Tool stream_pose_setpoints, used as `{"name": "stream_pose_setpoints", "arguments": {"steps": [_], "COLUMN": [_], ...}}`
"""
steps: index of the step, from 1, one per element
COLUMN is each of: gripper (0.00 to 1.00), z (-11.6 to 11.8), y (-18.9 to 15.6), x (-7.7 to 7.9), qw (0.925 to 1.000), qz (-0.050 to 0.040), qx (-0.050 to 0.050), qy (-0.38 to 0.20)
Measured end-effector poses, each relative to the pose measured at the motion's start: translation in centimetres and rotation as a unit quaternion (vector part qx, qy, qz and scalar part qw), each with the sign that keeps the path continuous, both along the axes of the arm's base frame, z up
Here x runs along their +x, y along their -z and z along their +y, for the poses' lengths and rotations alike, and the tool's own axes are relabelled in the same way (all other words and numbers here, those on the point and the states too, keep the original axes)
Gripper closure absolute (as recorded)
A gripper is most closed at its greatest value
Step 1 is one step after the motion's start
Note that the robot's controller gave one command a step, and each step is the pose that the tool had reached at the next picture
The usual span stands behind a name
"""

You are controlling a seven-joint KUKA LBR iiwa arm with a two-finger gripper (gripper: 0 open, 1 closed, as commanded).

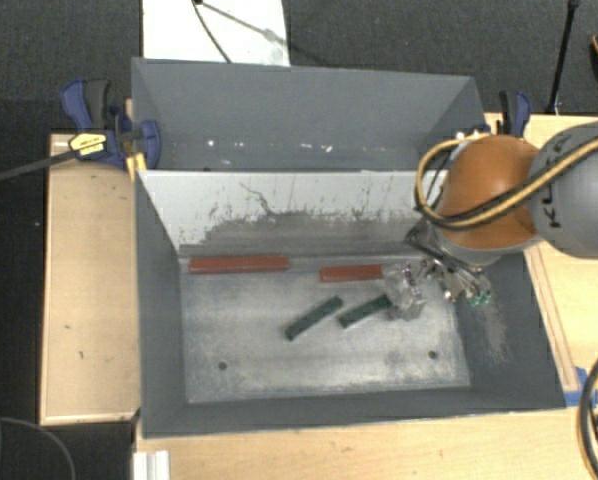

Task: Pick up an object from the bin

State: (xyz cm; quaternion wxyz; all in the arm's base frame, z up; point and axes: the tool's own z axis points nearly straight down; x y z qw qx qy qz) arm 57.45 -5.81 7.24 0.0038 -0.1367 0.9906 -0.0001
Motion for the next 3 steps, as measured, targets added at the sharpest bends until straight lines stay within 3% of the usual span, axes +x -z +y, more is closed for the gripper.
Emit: {"name": "stream_pose_setpoints", "arguments": {"steps": [1, 2, 3], "gripper": [1.0, 0.0, 0.0], "z": [3.1, 3.2, 4.9], "y": [0.0, 0.2, 0.1], "x": [0.6, 0.4, 1.5], "qw": [0.9724, 0.9729, 0.9568], "qz": [-0.0015, 0.0007, 0.0004], "qx": [-0.002, -0.001, -0.001], "qy": [-0.234, -0.231, -0.291]}}
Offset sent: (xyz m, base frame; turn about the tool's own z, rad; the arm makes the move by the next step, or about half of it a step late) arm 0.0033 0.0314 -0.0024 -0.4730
